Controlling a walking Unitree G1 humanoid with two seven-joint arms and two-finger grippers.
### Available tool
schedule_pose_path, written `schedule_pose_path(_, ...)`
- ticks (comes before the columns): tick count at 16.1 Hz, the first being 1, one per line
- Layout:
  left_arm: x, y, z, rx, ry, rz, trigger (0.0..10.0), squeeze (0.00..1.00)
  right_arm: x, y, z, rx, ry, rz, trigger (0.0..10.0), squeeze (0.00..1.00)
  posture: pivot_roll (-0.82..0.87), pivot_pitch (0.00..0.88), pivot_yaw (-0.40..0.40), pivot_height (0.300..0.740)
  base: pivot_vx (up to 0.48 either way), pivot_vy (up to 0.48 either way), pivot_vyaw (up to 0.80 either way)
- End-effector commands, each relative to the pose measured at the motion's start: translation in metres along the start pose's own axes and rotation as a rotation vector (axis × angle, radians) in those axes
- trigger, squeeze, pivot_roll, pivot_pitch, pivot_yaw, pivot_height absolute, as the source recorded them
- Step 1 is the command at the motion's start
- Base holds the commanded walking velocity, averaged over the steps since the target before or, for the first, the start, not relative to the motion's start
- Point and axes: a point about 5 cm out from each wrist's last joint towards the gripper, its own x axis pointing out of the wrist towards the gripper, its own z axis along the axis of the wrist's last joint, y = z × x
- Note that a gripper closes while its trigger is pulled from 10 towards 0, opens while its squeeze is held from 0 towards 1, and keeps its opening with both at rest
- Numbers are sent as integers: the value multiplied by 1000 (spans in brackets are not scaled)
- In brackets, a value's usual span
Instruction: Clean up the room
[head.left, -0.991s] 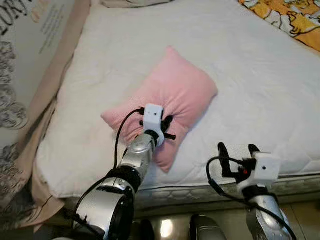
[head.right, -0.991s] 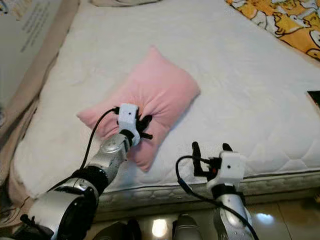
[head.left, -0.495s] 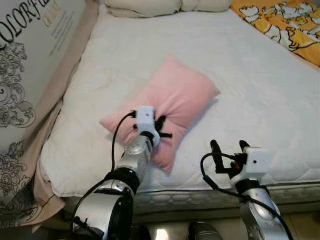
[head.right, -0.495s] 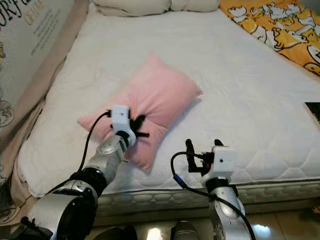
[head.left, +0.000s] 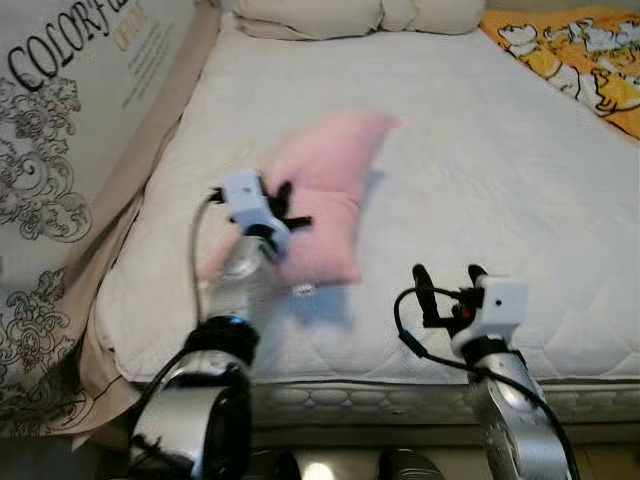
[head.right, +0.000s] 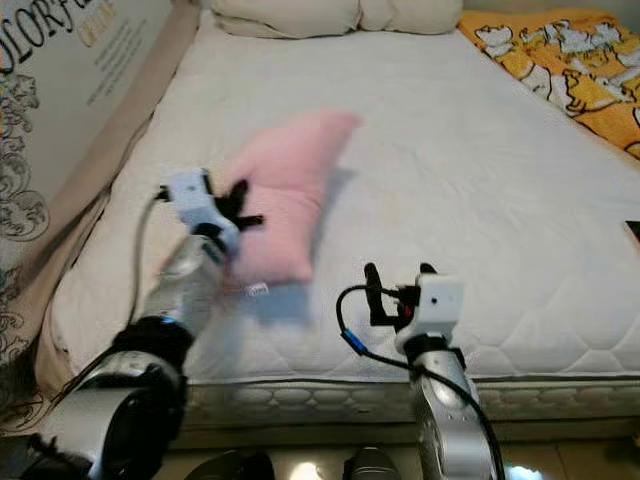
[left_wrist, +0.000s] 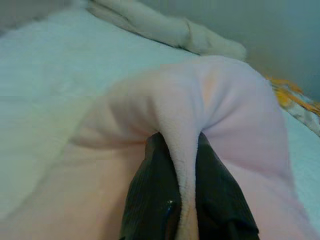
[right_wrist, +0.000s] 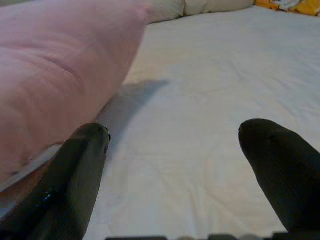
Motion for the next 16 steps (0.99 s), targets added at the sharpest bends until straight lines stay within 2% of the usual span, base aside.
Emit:
schedule_pose_path(1,-3,13,14,14,-65,44,0,0,2,-1,-1,10,-4,1,10000,165,-133,0,36,736,0,0,0)
schedule_pose_path(2,-5,18,17,27,-83,53,0,0,4,-1,-1,11,-5,5,10000,165,-127,0,34,736,0,0,0)
schedule_pose_path(3,-8,20,17,76,-93,42,0,0,7,-1,-1,13,-7,7,10000,165,-110,0,29,736,0,0,0)
schedule_pose_path(4,-13,13,6,119,-59,-32,0,0,11,0,-1,16,-9,7,10000,165,-99,0,24,736,0,0,0)
schedule_pose_path(7,-17,3,-8,126,1,-95,0,0,14,1,0,12,-24,2,10000,176,-94,0,18,736,0,0,0)
schedule_pose_path(9,-12,15,24,130,-130,6,0,0,13,-2,1,5,-34,-8,10000,176,-100,0,18,736,0,0,0)
schedule_pose_path(12,-3,14,47,209,-202,-5,0,0,14,-4,-1,2,-32,-14,10000,180,-99,0,23,736,0,0,0)
schedule_pose_path(14,1,16,53,209,-199,6,0,0,15,-3,-1,2,-38,-17,10000,180,-104,0,29,736,0,0,0)
schedule_pose_path(16,-4,16,45,218,-172,2,0,0,14,-5,-1,-2,-46,-28,10000,184,-108,0,33,736,0,0,0)
